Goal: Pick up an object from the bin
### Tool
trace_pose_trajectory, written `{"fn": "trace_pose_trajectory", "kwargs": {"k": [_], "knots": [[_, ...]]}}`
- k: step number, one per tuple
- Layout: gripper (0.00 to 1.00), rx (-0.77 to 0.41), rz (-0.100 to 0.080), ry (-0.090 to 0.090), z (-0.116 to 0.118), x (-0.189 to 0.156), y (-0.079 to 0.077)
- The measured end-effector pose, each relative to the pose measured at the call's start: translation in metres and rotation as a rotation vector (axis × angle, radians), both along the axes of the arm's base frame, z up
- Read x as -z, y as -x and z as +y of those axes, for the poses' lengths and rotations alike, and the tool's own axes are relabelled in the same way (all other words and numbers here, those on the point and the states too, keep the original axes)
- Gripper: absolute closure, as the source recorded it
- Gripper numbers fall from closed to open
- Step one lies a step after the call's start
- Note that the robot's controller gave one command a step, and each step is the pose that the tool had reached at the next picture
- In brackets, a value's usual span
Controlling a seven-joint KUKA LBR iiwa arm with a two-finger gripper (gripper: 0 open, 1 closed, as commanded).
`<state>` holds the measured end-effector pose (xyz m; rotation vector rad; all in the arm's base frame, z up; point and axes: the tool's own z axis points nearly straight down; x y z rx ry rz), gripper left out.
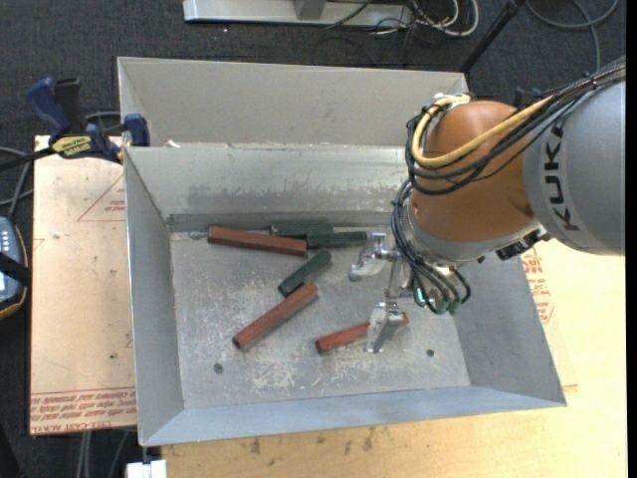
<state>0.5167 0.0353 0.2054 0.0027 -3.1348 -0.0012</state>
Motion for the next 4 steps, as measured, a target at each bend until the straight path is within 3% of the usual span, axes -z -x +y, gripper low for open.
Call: {"fn": "trace_pose_trajectory", "kwargs": {"k": [1, 3, 4], "knots": [[0.00, 0.001, -0.007, 0.000, 0.000, -0.003, -0.002], [0.00, -0.187, -0.015, -0.005, -0.065, 0.134, -0.026], [0.00, -0.239, -0.006, 0.000, -0.059, 0.131, -0.039]]}}
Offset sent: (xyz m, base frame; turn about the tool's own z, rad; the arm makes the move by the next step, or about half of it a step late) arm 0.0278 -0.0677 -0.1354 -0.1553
